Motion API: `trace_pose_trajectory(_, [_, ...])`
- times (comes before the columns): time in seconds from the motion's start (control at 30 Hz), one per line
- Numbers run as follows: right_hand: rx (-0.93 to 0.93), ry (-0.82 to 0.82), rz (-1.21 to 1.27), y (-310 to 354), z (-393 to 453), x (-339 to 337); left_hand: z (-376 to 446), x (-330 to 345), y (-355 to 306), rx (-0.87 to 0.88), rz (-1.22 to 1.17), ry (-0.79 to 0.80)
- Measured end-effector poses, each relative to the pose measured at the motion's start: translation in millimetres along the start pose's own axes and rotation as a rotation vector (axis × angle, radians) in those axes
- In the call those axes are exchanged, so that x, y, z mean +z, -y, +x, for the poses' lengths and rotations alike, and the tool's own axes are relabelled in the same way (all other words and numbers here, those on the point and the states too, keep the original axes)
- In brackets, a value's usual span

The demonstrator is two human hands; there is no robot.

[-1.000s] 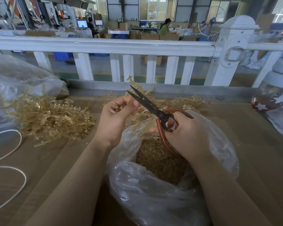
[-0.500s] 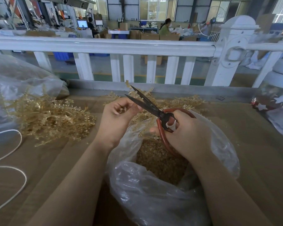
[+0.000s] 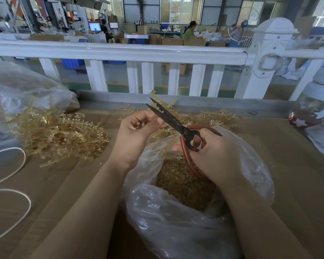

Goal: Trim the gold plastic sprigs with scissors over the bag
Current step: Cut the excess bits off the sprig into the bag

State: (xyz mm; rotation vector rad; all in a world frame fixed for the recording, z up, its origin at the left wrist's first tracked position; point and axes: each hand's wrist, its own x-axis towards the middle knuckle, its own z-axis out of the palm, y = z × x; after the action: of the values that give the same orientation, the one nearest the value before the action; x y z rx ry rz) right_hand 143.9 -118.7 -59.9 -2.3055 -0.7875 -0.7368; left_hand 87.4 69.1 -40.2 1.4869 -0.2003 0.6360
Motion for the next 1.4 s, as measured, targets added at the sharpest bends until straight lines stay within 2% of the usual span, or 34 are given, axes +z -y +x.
trace_pose_trajectory(0.3, [0.007,0.027,0.027,-1,1,4,2,-2,0,-0.073,-0.216,-0.038])
trace_pose_trajectory(0.73, [0.007,0.034,-0.009,1,1,-1,3,-2,1,-0.086,-0.166,-0.064])
trace_pose_trajectory(0.93, [0.009,0.050,-0.005,1,3,-1,2,-1,7,-0.064,-0.167,0.005])
trace_pose_trajectory(1.4, [0.011,0.007,0.022,3,0,1,0,5,6,-0.030,-0.238,0.037])
